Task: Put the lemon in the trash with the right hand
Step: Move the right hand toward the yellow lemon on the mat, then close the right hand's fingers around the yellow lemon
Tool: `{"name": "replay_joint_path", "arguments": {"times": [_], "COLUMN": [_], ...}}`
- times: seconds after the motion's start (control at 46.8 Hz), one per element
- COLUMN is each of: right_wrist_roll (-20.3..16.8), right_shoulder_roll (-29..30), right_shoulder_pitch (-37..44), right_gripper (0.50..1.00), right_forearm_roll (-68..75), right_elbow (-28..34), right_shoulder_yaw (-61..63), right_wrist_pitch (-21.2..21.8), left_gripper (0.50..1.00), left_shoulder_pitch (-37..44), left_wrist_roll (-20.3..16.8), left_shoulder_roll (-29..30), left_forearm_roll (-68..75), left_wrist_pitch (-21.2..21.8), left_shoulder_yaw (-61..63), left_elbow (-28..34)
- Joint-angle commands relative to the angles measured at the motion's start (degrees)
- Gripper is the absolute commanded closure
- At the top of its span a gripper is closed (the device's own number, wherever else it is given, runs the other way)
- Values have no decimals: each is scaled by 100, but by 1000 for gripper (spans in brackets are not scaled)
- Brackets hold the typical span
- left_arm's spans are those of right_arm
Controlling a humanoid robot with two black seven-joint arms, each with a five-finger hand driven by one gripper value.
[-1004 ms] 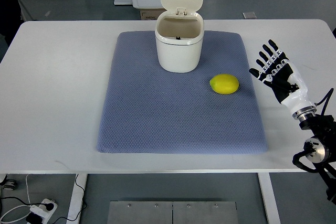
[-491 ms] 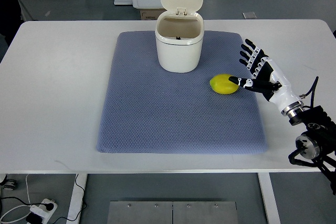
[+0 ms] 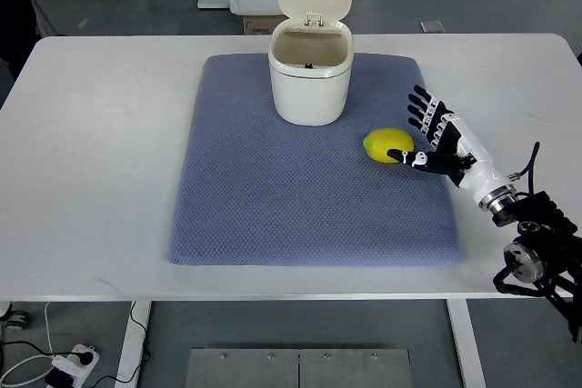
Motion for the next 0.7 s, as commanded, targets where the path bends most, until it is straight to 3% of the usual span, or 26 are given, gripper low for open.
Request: {"name": "replay_joint_path", "arguments": {"times": [0.0, 0.427, 0.683], "right_wrist_roll": [1, 168, 188], "right_shoulder_roll": [24, 226, 366], "right_shoulder_pitch": [10, 10, 27], "right_gripper": [507, 519, 607], "right_forearm_roll": [11, 11, 11], "right_elbow": [-39, -302, -539], "right_shoulder_yaw": [1, -16, -139], "right_wrist_pitch": [-8, -8, 0], "left_gripper": [500, 500, 500], "left_shoulder_pitch": [0, 0, 0], "left_wrist_roll": [0, 0, 0], "left_shoulder_roll": [0, 0, 0], "left_forearm_roll": [0, 0, 0], "left_wrist_pitch": [0, 0, 0], "left_shoulder_yaw": [0, 0, 0], "left_elbow": [0, 0, 0]}}
